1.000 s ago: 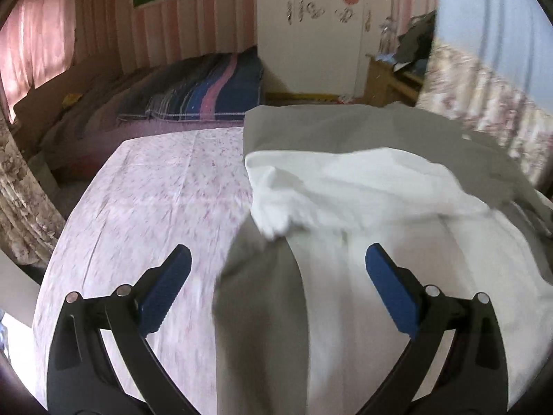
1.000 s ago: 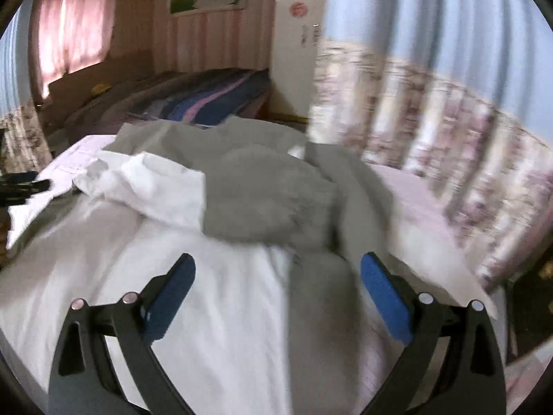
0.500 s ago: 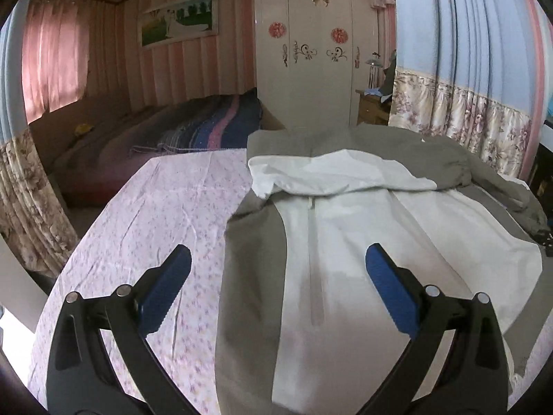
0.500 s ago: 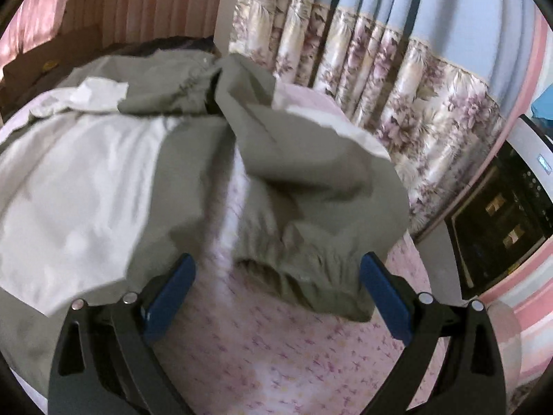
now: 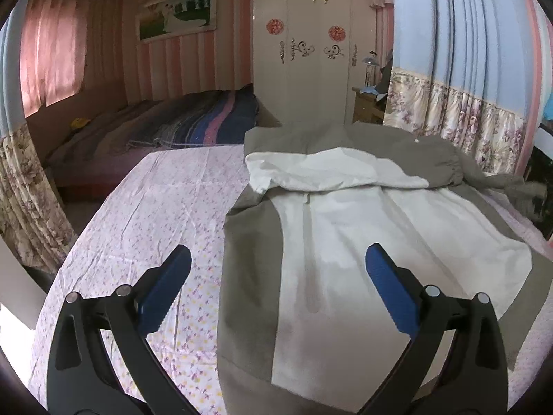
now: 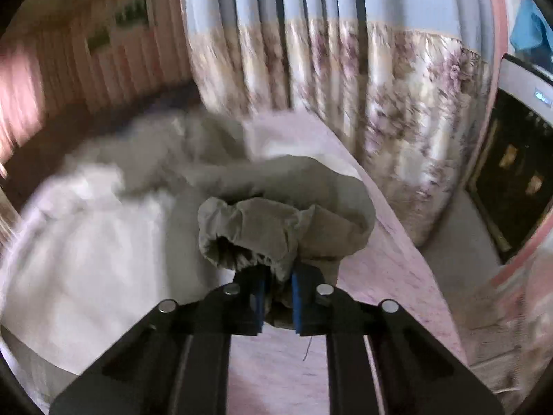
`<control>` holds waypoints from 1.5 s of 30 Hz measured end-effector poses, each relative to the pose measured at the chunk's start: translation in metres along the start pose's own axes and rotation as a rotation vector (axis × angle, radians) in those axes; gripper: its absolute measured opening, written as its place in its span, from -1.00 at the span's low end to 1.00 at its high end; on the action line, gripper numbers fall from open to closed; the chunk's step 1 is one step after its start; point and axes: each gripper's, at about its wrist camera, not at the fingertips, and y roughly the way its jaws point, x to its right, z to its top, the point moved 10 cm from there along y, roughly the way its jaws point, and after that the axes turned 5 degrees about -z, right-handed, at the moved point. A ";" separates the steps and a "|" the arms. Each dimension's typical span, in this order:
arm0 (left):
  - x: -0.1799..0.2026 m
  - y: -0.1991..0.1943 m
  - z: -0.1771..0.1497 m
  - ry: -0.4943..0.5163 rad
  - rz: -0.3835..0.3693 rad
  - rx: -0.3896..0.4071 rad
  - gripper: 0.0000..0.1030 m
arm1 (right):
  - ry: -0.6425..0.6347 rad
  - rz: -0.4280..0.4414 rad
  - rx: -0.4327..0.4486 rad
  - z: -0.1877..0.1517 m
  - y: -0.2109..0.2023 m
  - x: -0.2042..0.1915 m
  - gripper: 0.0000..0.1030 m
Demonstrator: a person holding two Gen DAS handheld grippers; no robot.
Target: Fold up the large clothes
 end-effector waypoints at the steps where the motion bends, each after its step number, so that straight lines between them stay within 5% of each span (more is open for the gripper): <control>1: 0.003 -0.001 0.005 -0.001 -0.009 0.005 0.94 | 0.024 0.094 0.028 0.013 -0.018 -0.021 -0.78; 4: 0.010 -0.005 0.015 -0.004 -0.036 0.020 0.94 | 0.034 0.292 0.072 0.031 -0.061 -0.076 -0.78; 10: 0.032 -0.024 0.021 0.004 -0.095 0.046 0.94 | -0.116 0.502 0.091 0.012 -0.119 -0.190 -0.78; 14: 0.054 -0.027 0.009 -0.010 -0.174 0.013 0.94 | -0.233 0.425 0.092 -0.022 -0.116 -0.229 -0.78; 17: 0.070 -0.023 -0.004 0.019 -0.190 -0.015 0.94 | -0.162 0.332 0.118 -0.019 -0.101 -0.207 -0.79; 26: 0.070 -0.011 -0.011 -0.001 -0.184 -0.051 0.94 | 0.008 -0.040 0.250 0.042 -0.094 -0.039 -0.79; 33: 0.036 -0.022 0.016 -0.032 -0.066 -0.010 0.94 | -0.003 -0.199 0.338 0.090 -0.120 0.049 -0.79; 39: -0.014 -0.062 0.063 -0.089 0.075 0.083 0.94 | -0.030 -0.108 0.389 0.103 -0.147 0.032 -0.79; 45: -0.027 -0.080 0.080 -0.136 0.103 0.117 0.94 | -0.146 0.184 0.323 0.052 -0.148 -0.104 -0.78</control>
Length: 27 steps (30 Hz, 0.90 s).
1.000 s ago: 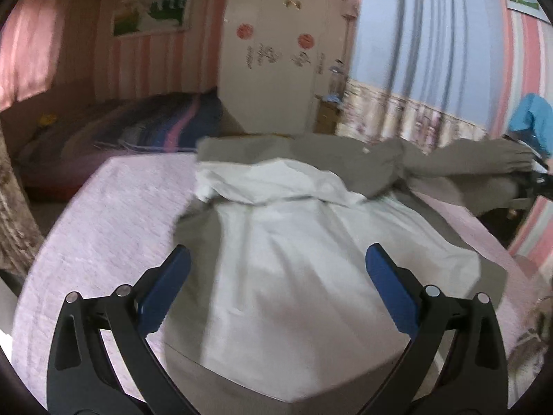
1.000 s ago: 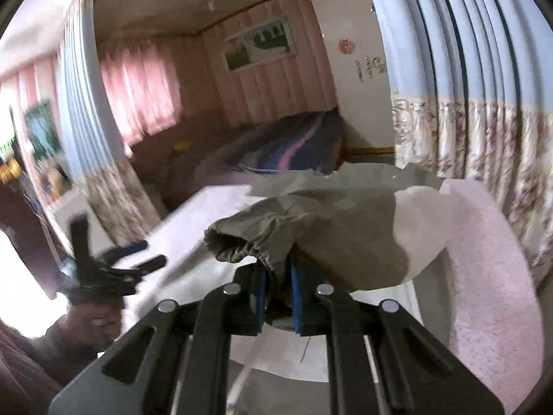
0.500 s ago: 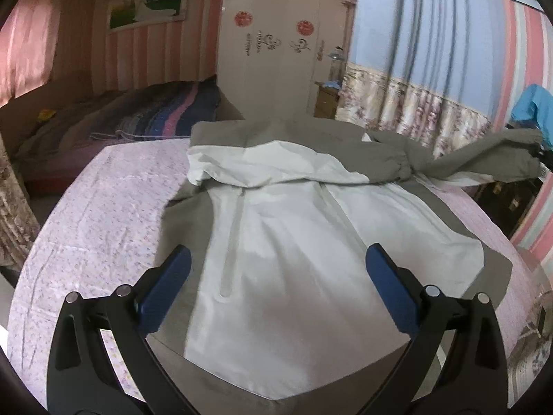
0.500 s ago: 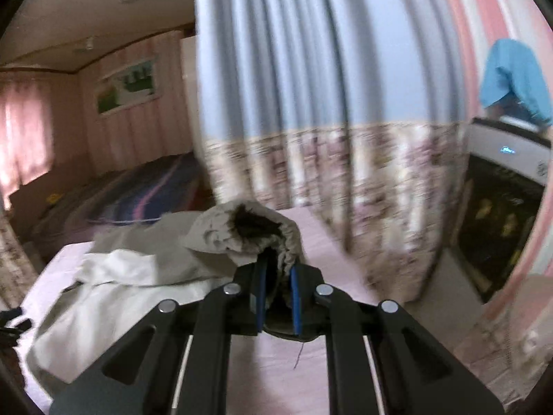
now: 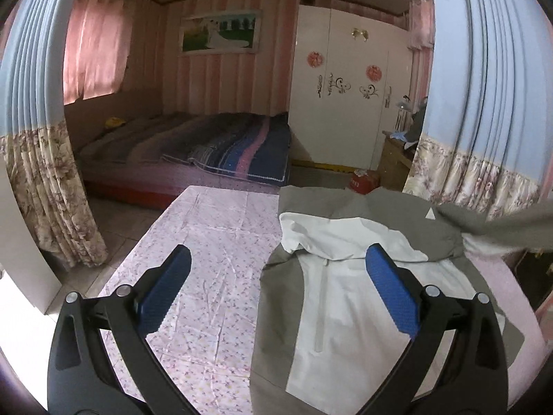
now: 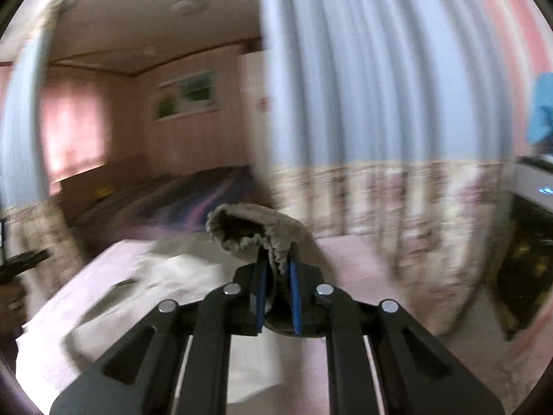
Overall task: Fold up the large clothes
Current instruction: 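Release the sleeve with the right gripper while the left gripper lifts the other cuff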
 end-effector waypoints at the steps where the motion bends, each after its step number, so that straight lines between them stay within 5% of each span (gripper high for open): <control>1: 0.003 0.001 -0.001 0.006 -0.008 -0.002 0.94 | -0.009 0.058 -0.022 -0.010 0.006 -0.026 -0.78; 5: 0.017 0.005 -0.014 0.028 -0.046 -0.026 0.94 | -0.090 0.206 -0.091 -0.055 0.031 -0.140 -0.78; 11: 0.019 0.007 -0.046 0.011 -0.073 -0.066 0.94 | -0.174 0.136 -0.126 -0.107 0.078 -0.223 -0.75; 14: 0.016 0.014 -0.068 -0.007 -0.079 -0.111 0.94 | -0.156 0.088 -0.152 -0.122 0.097 -0.238 -0.64; 18: 0.008 0.023 -0.088 -0.028 -0.074 -0.154 0.94 | -0.125 0.089 -0.169 -0.127 0.100 -0.258 0.55; 23: 0.008 0.026 -0.098 -0.050 -0.078 -0.171 0.94 | -0.147 0.025 -0.035 -0.099 0.068 -0.244 0.60; 27: 0.046 0.032 -0.114 -0.030 -0.160 -0.225 0.94 | -0.103 -0.108 -0.016 -0.085 0.065 -0.184 0.66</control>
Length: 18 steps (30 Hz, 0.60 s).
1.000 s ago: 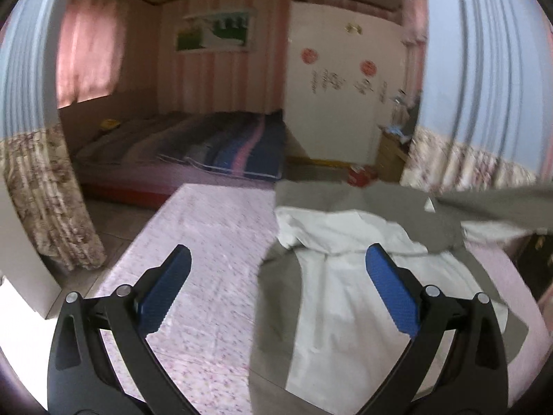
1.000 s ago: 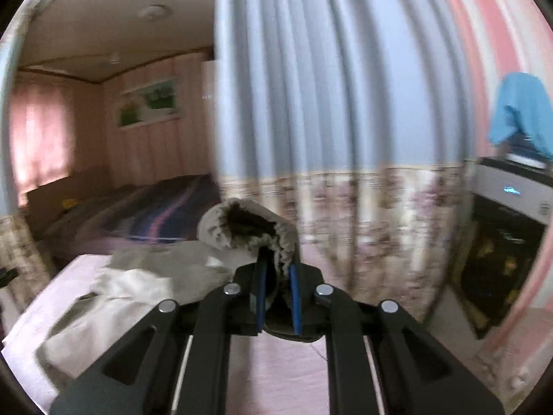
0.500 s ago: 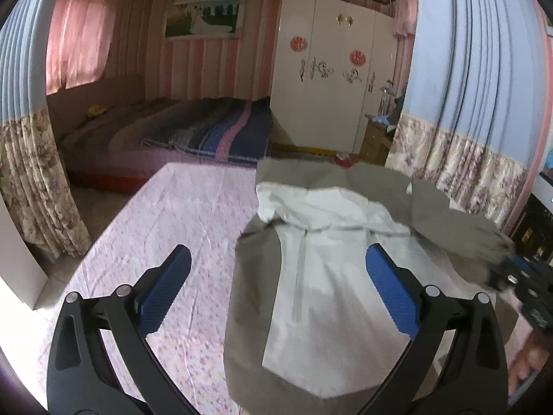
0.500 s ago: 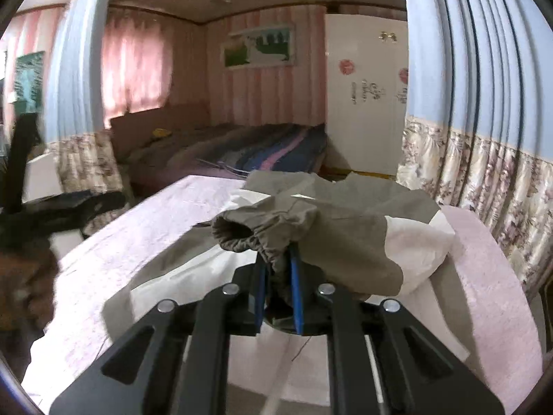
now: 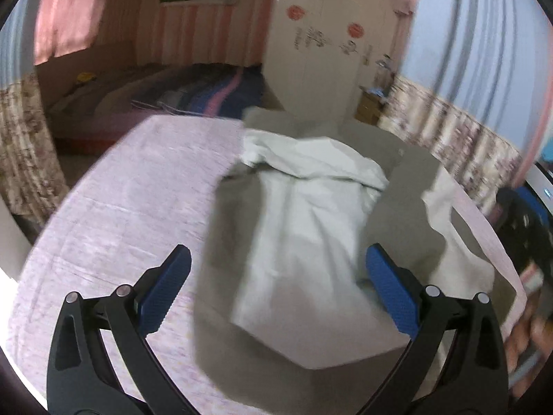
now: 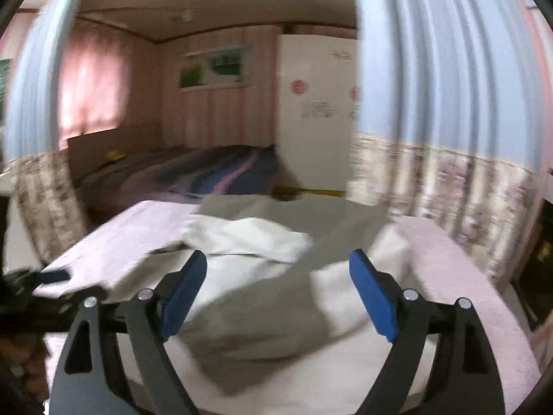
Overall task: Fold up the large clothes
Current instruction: 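Release the sleeve with the right gripper while the left gripper lifts the other cuff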
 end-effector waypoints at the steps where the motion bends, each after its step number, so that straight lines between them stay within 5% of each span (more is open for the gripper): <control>1: 0.014 0.005 -0.006 0.008 -0.035 -0.021 0.94 | 0.024 -0.030 -0.014 -0.001 0.005 0.020 0.66; 7: 0.067 0.053 -0.031 0.031 -0.105 -0.114 0.94 | 0.134 -0.122 -0.068 -0.012 0.016 0.100 0.66; 12: 0.078 0.115 -0.049 -0.070 -0.109 -0.255 0.94 | 0.124 -0.126 -0.083 -0.017 0.020 0.118 0.68; 15: 0.087 0.132 -0.049 -0.096 -0.130 -0.261 0.90 | 0.101 -0.121 -0.086 -0.018 0.020 0.119 0.70; 16: 0.090 0.135 -0.049 -0.098 -0.151 -0.266 0.78 | 0.095 -0.113 -0.093 -0.019 0.022 0.119 0.73; 18: 0.101 0.133 -0.042 -0.102 -0.230 -0.250 -0.07 | 0.087 -0.085 -0.115 -0.019 0.028 0.116 0.74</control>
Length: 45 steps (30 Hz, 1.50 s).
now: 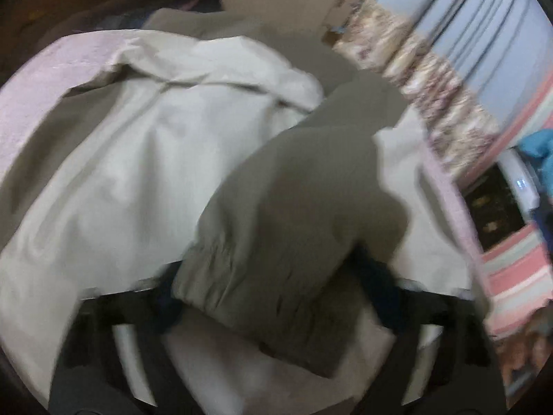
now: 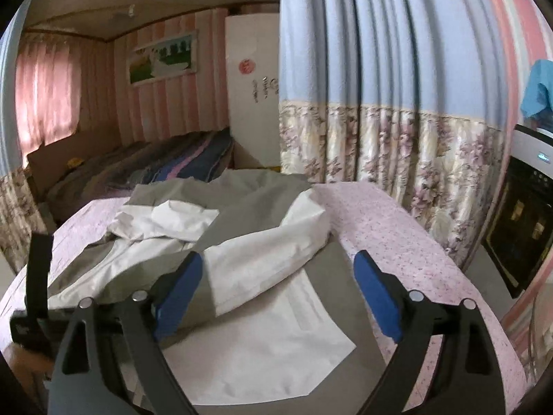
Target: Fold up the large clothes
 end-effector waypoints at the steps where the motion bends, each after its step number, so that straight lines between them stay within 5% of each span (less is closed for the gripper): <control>1: 0.005 -0.002 0.003 0.032 -0.016 0.000 -0.32 | -0.006 0.012 -0.006 0.002 0.002 -0.001 0.74; 4: 0.017 -0.025 0.029 0.170 0.003 0.064 -0.47 | -0.049 0.018 0.004 0.012 0.007 -0.003 0.74; 10: 0.006 -0.081 0.114 0.521 0.242 0.204 -0.44 | -0.198 0.008 0.049 0.062 0.043 -0.006 0.84; 15: -0.044 -0.062 0.180 0.577 0.360 0.166 -0.34 | -0.259 0.051 0.030 0.111 0.123 -0.017 0.84; 18: -0.076 -0.033 0.207 0.519 0.326 0.107 -0.34 | -0.279 0.049 -0.024 0.118 0.188 -0.022 0.84; 24: -0.106 0.008 0.222 0.465 0.296 0.072 -0.34 | -0.267 0.017 -0.275 0.088 0.315 -0.024 0.82; 26: -0.114 0.018 0.224 0.444 0.283 0.061 -0.34 | -0.268 0.058 -0.323 0.074 0.332 -0.031 0.35; 27: -0.116 0.023 0.225 0.435 0.276 0.057 -0.34 | -0.256 0.079 -0.344 0.068 0.340 -0.034 -0.70; 31: -0.130 0.024 0.237 0.436 0.276 0.069 -0.45 | -0.161 0.005 -0.224 0.092 0.331 -0.014 -0.91; 35: -0.138 0.001 0.270 0.401 0.297 0.152 -0.48 | -0.102 -0.040 -0.132 0.116 0.318 -0.001 -0.91; 38: -0.168 0.040 0.254 0.286 0.239 -0.025 -0.52 | -0.196 -0.077 -0.246 0.086 0.350 -0.010 -0.83; 40: -0.184 0.061 0.236 0.285 0.268 -0.101 -0.52 | -0.240 -0.117 -0.300 0.065 0.366 -0.007 0.06; 42: -0.193 0.073 0.220 0.302 0.285 -0.151 -0.42 | -0.243 -0.153 -0.292 0.058 0.367 0.003 0.50; 44: -0.198 0.068 0.223 0.267 0.280 -0.132 -0.20 | -0.203 -0.148 -0.287 0.061 0.359 0.012 0.56; 45: -0.201 0.063 0.225 0.261 0.299 -0.128 0.29 | -0.179 -0.144 -0.281 0.066 0.349 0.017 0.56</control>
